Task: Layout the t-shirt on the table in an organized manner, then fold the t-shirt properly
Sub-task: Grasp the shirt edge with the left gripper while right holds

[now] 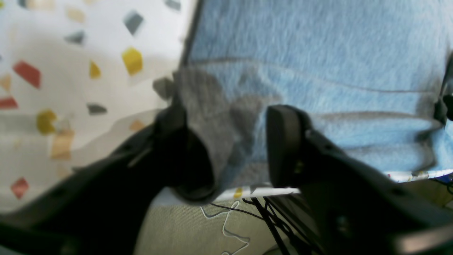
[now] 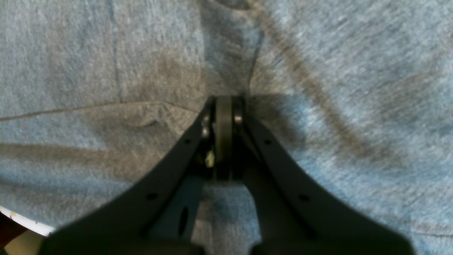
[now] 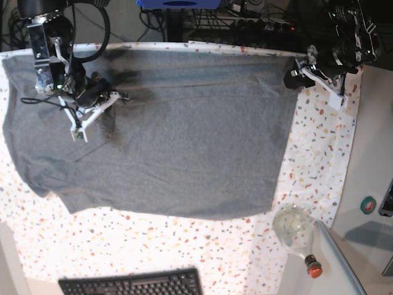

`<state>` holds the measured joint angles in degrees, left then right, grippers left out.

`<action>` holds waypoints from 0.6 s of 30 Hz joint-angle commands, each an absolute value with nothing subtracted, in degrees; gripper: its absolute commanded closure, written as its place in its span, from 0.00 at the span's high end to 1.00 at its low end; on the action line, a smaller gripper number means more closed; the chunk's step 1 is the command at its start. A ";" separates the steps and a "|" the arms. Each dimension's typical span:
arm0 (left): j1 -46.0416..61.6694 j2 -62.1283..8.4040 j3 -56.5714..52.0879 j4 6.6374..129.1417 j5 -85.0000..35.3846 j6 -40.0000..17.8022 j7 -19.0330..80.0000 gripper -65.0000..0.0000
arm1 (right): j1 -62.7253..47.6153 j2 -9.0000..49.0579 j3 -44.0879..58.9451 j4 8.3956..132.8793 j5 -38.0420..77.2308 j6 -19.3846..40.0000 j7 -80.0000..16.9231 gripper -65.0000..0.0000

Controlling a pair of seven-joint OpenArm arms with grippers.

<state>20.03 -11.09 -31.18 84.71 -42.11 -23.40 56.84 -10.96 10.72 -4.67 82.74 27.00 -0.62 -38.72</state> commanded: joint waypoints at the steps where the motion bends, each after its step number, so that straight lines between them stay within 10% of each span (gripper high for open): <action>1: 19.74 -11.82 -31.52 85.49 -43.03 -23.69 56.31 0.38 | -10.42 11.03 -4.62 83.21 27.38 -0.31 -38.46 0.00; 9: 18.68 -11.91 -31.60 84.88 -42.68 -23.69 56.22 0.00 | -9.71 11.12 -4.53 83.03 27.38 -0.31 -38.37 0.00; 18: 18.42 -12.26 -31.52 84.79 -42.59 -23.69 56.13 0.00 | -9.54 11.12 -4.18 83.03 27.38 -0.31 -38.37 0.00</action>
